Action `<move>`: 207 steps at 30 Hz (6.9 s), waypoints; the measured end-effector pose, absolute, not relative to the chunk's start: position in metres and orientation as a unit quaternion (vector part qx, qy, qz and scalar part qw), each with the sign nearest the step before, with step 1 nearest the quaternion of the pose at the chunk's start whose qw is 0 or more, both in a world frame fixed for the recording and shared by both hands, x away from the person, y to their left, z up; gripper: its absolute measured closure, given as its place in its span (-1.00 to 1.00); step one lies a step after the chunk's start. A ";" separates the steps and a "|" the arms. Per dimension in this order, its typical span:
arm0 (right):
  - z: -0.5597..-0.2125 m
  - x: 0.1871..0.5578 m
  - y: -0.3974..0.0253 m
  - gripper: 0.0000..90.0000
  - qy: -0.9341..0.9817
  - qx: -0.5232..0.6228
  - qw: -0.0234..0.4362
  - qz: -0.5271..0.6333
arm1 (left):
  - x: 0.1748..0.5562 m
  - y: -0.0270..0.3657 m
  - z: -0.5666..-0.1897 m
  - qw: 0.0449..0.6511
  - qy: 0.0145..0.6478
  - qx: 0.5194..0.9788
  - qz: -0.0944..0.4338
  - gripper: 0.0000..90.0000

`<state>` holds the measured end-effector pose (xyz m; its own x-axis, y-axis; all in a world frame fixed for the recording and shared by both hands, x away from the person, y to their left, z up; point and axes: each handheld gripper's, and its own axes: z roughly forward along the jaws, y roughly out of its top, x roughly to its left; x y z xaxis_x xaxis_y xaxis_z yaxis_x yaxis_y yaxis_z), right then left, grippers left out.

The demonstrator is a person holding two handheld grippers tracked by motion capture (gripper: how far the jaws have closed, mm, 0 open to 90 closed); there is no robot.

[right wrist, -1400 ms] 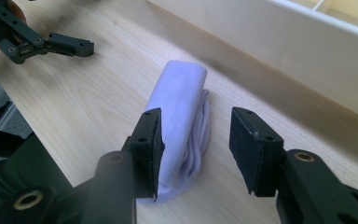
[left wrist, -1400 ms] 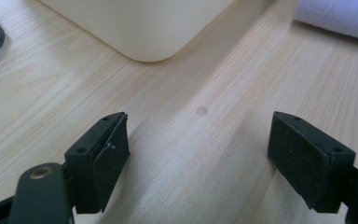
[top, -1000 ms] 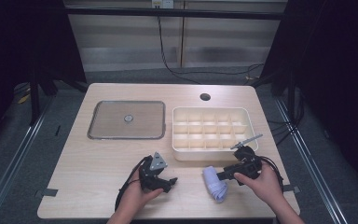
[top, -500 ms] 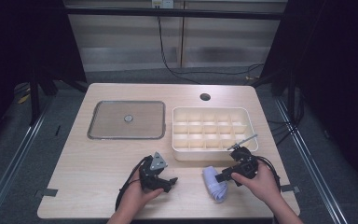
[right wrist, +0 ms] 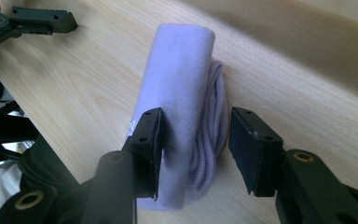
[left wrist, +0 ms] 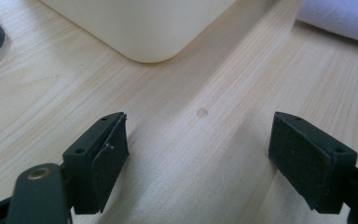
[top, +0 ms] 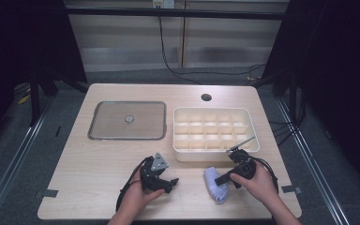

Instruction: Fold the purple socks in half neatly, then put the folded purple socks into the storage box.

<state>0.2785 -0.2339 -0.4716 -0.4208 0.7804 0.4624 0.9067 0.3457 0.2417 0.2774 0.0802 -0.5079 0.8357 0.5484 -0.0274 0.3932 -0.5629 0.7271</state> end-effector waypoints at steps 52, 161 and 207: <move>-0.443 0.293 -0.259 0.60 -0.795 -0.534 0.176 -0.227 | 0.278 0.080 -0.508 0.383 0.267 0.879 0.101 -0.58; -0.372 0.380 -0.322 0.59 -0.769 -0.605 0.082 -0.191 | 0.278 0.080 -0.508 0.385 0.268 0.877 0.102 -0.58; -0.413 0.382 -0.315 0.59 -0.788 -0.602 0.053 -0.120 | 0.277 0.080 -0.508 0.384 0.271 0.877 0.103 -0.58</move>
<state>0.3820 -0.3152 -0.4128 -0.2700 0.9354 0.2283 0.9610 0.2470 0.1243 0.2767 0.0799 -0.5082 0.8321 0.5541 -0.0268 0.3954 -0.5585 0.7292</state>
